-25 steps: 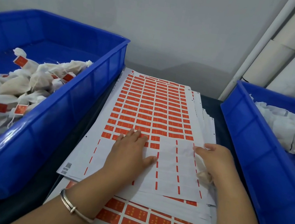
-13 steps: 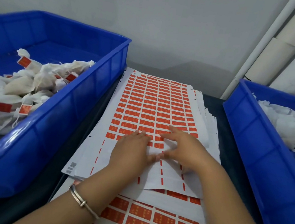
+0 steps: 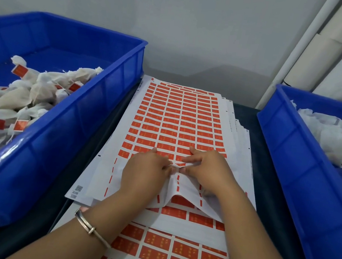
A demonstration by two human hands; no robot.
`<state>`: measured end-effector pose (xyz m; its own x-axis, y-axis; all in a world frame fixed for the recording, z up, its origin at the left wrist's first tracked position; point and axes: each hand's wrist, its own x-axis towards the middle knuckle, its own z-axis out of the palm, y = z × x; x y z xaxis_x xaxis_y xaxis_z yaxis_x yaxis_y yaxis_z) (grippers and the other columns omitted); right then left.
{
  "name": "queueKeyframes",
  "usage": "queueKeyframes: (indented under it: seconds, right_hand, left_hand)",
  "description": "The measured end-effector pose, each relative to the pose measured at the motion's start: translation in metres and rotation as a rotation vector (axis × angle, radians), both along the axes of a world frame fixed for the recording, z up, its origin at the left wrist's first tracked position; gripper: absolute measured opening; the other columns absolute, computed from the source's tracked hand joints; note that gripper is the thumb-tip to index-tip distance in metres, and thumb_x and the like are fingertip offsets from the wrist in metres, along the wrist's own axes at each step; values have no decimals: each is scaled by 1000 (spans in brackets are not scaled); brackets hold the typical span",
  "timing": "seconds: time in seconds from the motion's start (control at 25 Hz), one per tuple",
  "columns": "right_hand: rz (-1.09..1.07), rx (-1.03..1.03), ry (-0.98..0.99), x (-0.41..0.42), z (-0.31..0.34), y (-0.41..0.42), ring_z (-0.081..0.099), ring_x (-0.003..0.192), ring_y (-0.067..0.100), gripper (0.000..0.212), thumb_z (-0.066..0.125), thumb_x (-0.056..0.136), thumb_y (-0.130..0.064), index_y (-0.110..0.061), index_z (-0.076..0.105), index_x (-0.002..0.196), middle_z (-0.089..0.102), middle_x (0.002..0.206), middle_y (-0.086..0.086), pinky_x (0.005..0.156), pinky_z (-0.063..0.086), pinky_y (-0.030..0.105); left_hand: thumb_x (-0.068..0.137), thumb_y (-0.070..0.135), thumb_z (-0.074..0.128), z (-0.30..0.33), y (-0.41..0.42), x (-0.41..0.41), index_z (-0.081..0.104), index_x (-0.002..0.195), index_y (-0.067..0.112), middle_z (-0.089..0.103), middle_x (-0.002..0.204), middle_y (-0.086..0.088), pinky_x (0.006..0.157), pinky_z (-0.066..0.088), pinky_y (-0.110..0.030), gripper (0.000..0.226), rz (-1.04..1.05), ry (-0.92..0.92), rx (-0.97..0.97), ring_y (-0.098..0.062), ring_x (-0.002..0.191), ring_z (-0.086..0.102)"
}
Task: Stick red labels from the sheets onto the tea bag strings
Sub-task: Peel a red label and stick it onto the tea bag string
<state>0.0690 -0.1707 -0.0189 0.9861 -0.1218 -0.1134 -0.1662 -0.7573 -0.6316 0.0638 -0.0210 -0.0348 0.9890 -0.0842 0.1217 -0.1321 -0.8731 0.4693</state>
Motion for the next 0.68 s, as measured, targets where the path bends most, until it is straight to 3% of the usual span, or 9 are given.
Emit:
queueKeyframes:
  seconds: [0.2,0.4,0.52,0.68]
  right_hand:
    - [48,154,49,-2,5,-12,49,103,2,34,71,83,-26,-25,67,116,54,134,-16,65,31,6]
    - [-69,148,-9,-3,3,-6,47,67,-3,28,70,83,-28,-21,70,110,65,116,-11,54,31,8]
    - [-89,136,-24,-4,2,-3,47,65,-3,22,70,82,-28,-22,73,103,67,111,-10,53,30,9]
    - [-97,127,-18,-4,3,-2,48,65,-2,21,71,81,-30,-21,74,100,68,109,-8,53,30,9]
  left_hand:
    - [89,35,60,-2,1,0,72,104,28,69,106,11,68,46,-17,21,49,35,-154,-3,62,51]
    - [89,31,60,0,4,-4,72,101,27,67,90,17,65,44,-13,17,83,38,-309,-3,66,57]
    - [89,33,61,3,6,-3,72,97,25,60,74,20,59,42,-14,16,49,75,-227,-6,62,57]
    - [82,49,64,15,1,3,69,110,27,68,100,13,51,33,-12,36,-4,96,-169,-2,65,52]
